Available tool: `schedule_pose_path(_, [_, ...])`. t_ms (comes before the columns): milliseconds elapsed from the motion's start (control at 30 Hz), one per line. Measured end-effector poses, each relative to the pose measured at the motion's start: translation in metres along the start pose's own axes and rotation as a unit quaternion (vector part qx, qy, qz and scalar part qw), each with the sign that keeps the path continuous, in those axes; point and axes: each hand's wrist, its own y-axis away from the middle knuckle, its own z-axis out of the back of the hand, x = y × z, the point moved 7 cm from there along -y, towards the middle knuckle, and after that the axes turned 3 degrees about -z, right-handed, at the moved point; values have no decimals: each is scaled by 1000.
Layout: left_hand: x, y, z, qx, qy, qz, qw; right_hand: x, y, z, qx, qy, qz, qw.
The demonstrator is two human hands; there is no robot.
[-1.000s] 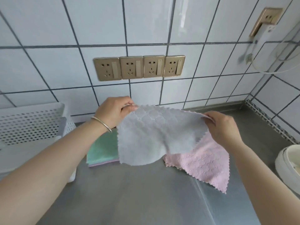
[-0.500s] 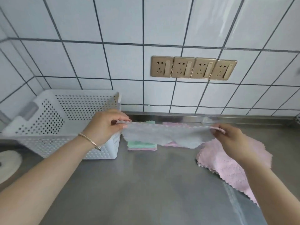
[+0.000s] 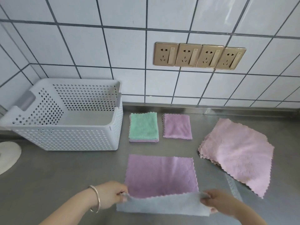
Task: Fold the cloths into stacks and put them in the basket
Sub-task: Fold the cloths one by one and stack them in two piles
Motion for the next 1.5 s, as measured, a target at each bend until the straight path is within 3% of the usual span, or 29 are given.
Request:
schedule_pose_path(167, [9, -14, -8, 18, 17, 15, 1000, -16, -7, -8, 20, 9, -35, 999])
schedule_pose_path(367, [30, -43, 19, -129, 140, 84, 978, -9, -42, 14, -172, -112, -12, 979])
schedule_pose_path(500, [36, -60, 26, -208, 192, 122, 951, 10, -56, 18, -229, -120, -9, 966])
schedule_pose_path(633, [47, -73, 27, -239, 221, 161, 932, 24, -62, 25, -262, -113, -3, 958])
schedule_pose_path(1167, [65, -93, 30, -264, 148, 240, 923, 28, -78, 34, -316, -75, -62, 944])
schedule_pose_path(1233, [56, -83, 40, -326, 73, 256, 907, 28, -72, 34, -335, -107, -56, 935])
schedule_pose_path(1300, [43, -78, 43, -388, -1, 219, 895, 23, -62, 34, -359, -125, -54, 924])
schedule_pose_path(1400, [-1, -88, 34, -402, -88, 86, 908, 11, -53, 27, -361, -88, -77, 925])
schedule_pose_path(1500, [-54, -110, 1, -261, -152, -47, 952, -2, -49, 10, -326, -73, -117, 935])
